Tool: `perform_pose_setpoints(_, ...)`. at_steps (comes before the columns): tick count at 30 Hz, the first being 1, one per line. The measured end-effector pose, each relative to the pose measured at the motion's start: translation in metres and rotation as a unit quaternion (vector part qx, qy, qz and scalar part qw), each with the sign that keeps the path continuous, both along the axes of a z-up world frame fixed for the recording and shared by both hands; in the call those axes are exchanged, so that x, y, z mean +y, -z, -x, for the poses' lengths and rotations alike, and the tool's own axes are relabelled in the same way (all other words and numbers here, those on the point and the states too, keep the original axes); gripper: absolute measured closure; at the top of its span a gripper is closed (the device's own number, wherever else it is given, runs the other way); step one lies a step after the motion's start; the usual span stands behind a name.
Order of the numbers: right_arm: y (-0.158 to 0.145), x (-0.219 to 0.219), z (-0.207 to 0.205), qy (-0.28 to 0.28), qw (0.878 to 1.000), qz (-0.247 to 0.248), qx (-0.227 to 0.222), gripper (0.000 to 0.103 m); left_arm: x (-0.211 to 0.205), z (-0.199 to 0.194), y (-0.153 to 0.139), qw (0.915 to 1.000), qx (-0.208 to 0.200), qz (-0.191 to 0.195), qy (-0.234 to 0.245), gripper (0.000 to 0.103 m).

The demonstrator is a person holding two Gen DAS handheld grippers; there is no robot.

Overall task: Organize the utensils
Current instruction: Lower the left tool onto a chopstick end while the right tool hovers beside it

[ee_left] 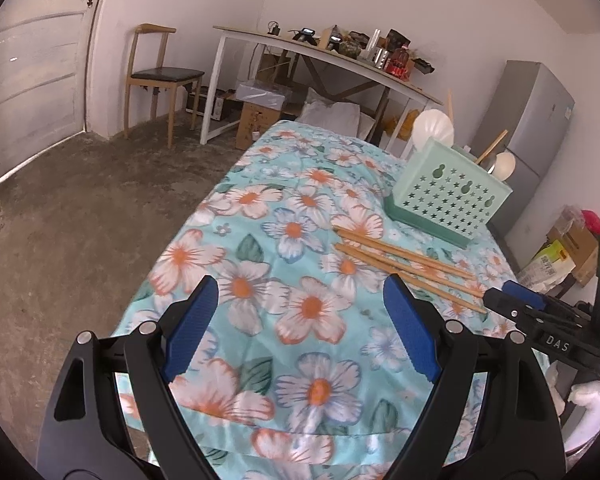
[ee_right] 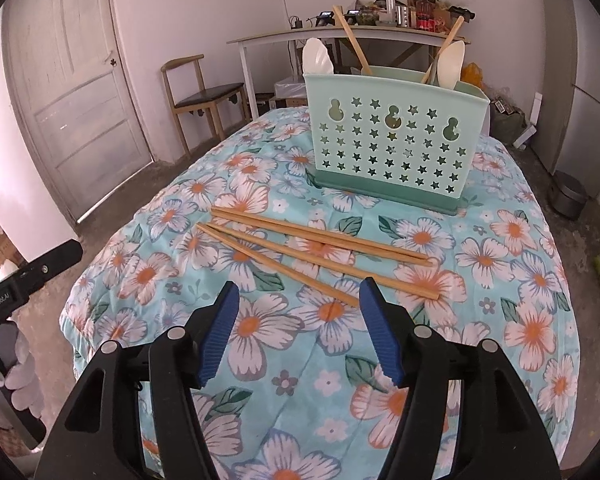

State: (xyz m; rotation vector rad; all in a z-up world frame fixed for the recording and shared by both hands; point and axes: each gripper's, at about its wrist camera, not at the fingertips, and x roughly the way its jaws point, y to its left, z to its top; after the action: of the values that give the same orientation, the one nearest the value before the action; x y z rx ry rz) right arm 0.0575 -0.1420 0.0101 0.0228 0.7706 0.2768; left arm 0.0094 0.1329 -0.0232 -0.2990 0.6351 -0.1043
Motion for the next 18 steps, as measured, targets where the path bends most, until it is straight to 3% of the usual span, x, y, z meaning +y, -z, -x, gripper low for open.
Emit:
perform_pose_setpoints(5,-0.004,-0.017,-0.002,-0.002,1.000,-0.020,-0.013,0.042,-0.015,0.005,0.003,0.9995,-0.020,0.012,0.022,0.022)
perform_pose_setpoints(11,-0.002,-0.042,-0.003,0.006,0.996,-0.088,-0.005,0.042,-0.031,0.008,0.010,0.9976,-0.023,0.025,0.060,0.023)
perform_pose_setpoints(15,0.006,-0.045,-0.004,-0.005,0.993,-0.120,0.004,0.042,-0.038,0.002,0.010,0.9959,-0.021,0.032,0.082,0.030)
perform_pose_setpoints(18,0.011,-0.040,-0.013,-0.023,0.991,-0.128,0.017,0.048,-0.041,-0.007,0.012,0.9932,-0.020,0.062,0.096,0.039)
